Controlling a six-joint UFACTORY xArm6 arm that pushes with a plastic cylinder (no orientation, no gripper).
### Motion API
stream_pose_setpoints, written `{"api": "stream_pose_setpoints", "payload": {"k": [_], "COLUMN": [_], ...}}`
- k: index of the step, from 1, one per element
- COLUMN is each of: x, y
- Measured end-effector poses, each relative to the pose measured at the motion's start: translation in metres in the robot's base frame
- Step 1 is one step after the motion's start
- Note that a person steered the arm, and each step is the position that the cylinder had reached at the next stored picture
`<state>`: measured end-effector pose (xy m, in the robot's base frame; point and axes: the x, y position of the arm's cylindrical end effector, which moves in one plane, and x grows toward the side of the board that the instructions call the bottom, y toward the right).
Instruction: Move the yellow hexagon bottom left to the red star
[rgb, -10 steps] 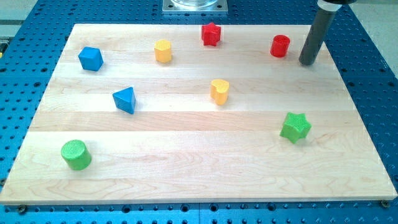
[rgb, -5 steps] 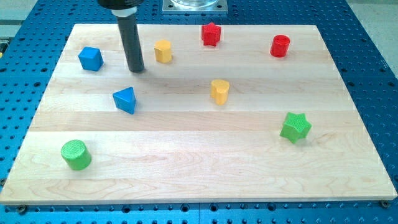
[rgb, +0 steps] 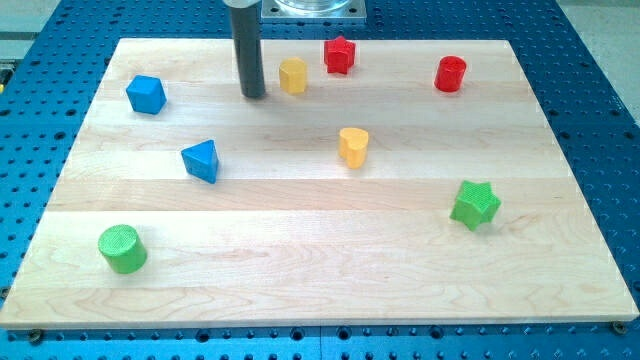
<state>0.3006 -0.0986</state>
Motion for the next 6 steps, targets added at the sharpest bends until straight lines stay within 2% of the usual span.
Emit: {"api": "stream_pose_setpoints", "payload": {"k": [1, 2, 3, 5, 6], "x": [-0.007, 0.009, 0.052, 0.102, 0.160], "y": [-0.003, -0.003, 0.008, 0.012, 0.010]}}
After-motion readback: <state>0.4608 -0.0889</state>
